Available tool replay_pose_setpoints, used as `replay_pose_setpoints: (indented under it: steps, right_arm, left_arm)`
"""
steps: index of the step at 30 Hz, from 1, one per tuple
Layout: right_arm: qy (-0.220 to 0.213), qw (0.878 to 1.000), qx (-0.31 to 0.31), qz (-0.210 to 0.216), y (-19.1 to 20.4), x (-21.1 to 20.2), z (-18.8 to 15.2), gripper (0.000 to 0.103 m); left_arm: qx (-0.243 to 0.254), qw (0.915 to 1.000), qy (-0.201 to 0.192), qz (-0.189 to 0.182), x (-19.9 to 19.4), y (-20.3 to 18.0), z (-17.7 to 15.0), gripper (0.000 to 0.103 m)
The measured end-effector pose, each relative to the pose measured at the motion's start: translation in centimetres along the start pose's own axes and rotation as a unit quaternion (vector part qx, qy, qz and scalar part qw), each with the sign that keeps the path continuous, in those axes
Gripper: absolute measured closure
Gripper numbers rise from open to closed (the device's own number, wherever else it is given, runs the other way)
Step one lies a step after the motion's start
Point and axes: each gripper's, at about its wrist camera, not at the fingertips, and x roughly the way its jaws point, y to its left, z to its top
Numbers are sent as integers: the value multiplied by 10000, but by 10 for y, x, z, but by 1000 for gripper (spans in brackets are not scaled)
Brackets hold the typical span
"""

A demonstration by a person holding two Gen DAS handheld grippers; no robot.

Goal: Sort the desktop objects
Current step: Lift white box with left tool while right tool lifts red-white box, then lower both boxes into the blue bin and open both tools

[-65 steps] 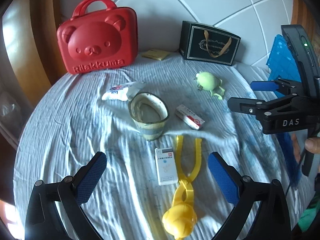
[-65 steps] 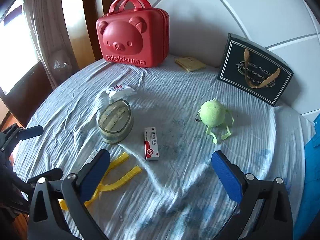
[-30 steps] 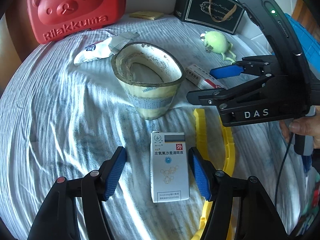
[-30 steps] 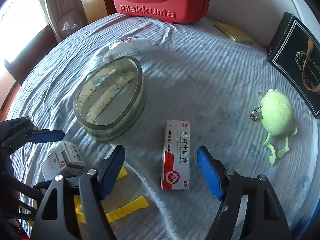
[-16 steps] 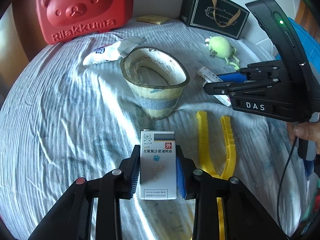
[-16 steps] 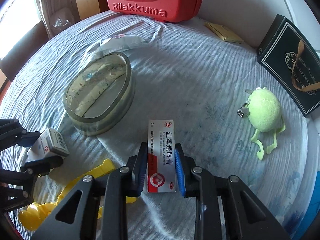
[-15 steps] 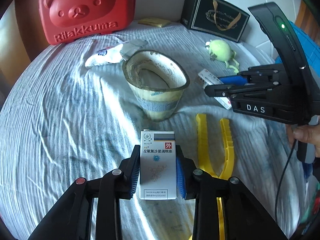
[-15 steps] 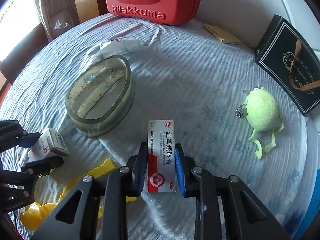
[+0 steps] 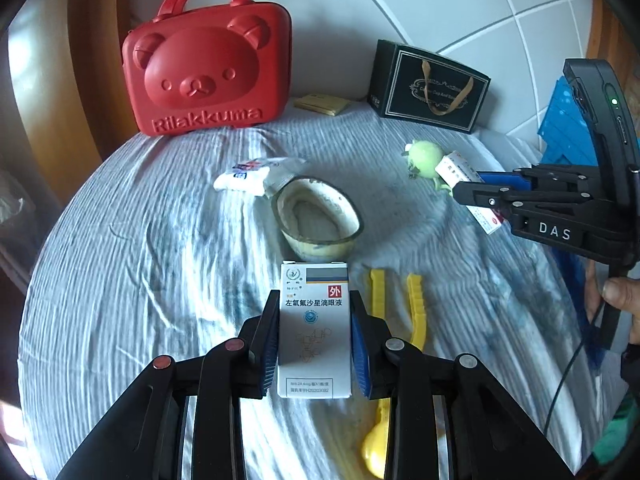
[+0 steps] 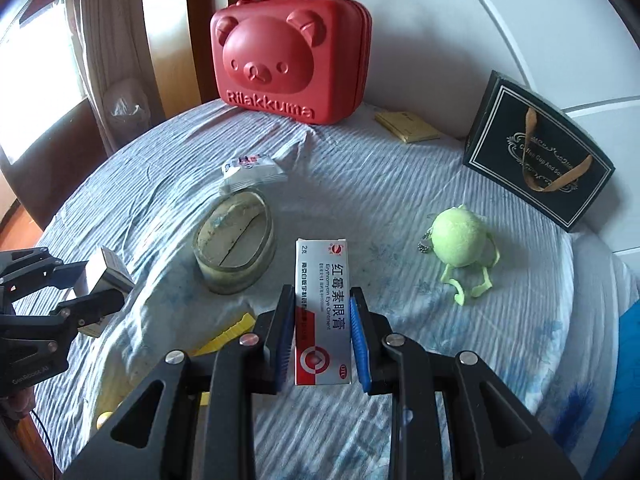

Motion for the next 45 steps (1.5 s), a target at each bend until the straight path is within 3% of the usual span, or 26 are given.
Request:
replay_pose_setpoints:
  steps: [8,13,17,25,34,40,45]
  right_arm:
    - [-375,9985,351,-201,-15,-63,-6,78]
    - [-674,9936,738,-520,-40,-126,-21,78]
    - [-966,9853,1031,-963,-68,-190,-35,78]
    - [-1612,9550,1679,-1840,-140,-320,-80,78]
    - [-2081,9204,1963,-2665,-256,-453,-135,78]
    - [-2049,9033,2299,-2987,-363,-505,-173,78]
    - [-1961,8948,2606,-3049,-434,-519,-198,78]
  left_arm:
    - [418,9985,-293,-178,-46,-36,17,73]
    - [826,9934,-634,-485,-79,-86,40,73]
    - [1217,9836,-983,-899,-105,-142,63,73]
    - [2070,9516,-1523,-1684,-157,-294,102,73]
    - [2427,9184,-2047,-2360,-196,-502,143,73]
    - [2496,9159,-2052,-2381,-194,-626,168,73]
    - [2590,9176,-2079,-2183,-187,-684,180,72]
